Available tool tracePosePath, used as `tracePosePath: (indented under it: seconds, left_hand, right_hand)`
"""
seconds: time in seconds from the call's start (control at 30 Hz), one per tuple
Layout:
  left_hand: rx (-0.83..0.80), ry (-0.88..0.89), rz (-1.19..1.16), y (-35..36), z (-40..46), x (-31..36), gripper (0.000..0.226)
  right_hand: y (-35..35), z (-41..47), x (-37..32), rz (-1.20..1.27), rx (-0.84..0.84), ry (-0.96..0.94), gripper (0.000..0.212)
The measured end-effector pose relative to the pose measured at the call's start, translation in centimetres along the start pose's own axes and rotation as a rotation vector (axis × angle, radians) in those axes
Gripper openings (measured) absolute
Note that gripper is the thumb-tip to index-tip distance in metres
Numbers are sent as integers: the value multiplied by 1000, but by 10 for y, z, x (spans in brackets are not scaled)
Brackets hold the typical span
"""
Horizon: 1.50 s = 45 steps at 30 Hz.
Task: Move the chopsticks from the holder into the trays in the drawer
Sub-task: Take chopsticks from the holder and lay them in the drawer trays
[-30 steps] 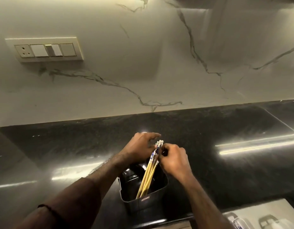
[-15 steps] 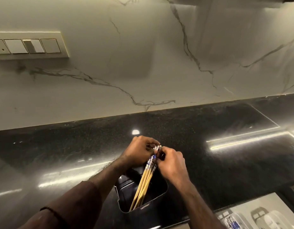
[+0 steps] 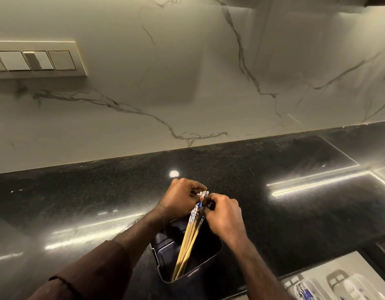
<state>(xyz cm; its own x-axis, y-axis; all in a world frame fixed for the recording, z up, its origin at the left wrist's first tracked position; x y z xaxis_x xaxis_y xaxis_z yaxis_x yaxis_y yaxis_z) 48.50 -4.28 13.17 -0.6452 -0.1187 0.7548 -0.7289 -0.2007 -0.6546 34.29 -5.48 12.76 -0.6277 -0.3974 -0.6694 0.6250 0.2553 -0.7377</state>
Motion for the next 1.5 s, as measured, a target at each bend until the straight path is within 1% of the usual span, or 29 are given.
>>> tracePosePath:
  seconds: [0.17, 0.3, 0.43, 0.57, 0.67, 0.77, 0.83, 0.9, 0.97, 1.0, 1.13, 1.23, 1.37, 1.5]
  left_hand:
    - [15, -11, 19, -3, -3, -3, 21]
    - [40, -25, 28, -8, -4, -2, 18]
    - [16, -18, 37, -16, -3, 2, 17]
    - [30, -1, 2, -31, 0, 10, 15]
    - [41, 32, -38, -43, 1, 21, 16]
    - [46, 65, -102, -58, 0, 35, 16]
    - [47, 86, -149, -69, -1, 45, 17]
    - [61, 103, -181, -81, -2, 55, 18]
    - [87, 131, -187, -93, -3, 66, 18]
    - [105, 149, -188, -99, -5, 72, 19]
    - [156, 213, -247, -125, -11, 93, 22]
    - [174, 236, -340, -141, -17, 106, 24]
    - [189, 315, -427, -162, -32, 126, 27]
    - [177, 400, -479, -175, -48, 147, 29]
  right_hand:
    - [2, 2, -1, -4, -9, 2, 27]
    - [4, 4, -2, 16, -32, -7, 25]
    - [3, 7, -4, 28, -51, -13, 18]
    - [-3, 11, -10, 81, -44, -36, 21]
    - [-8, 14, -17, 163, -26, -48, 18]
    - [-13, 16, -21, 295, -13, -69, 12]
    - [-16, 16, -24, 392, -35, -107, 5]
    - [-16, 16, -26, 537, -79, -110, 5]
    - [-15, 15, -30, 686, -136, -102, 9]
    - [-15, 14, -32, 720, -169, -117, 11]
    - [-19, 8, -44, 771, -284, -189, 16]
    - [-23, -2, -55, 738, -322, -224, 17]
    - [-37, -24, -67, 722, -351, -202, 20]
    - [-48, -54, -75, 703, -363, -124, 39]
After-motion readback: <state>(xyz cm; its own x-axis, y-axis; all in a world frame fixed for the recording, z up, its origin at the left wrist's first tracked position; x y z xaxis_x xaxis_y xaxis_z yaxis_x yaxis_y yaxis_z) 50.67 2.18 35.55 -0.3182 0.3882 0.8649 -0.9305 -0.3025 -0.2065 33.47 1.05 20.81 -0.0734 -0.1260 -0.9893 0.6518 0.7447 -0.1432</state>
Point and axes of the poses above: each hand's wrist, its own z-axis towards the middle knuckle, its own y-axis out of the palm, x = y × z, the point moved 4 cm from there along z, towards the middle knuckle, and after that the axes turned 8 degrees about -y, right-handed, at the moved point
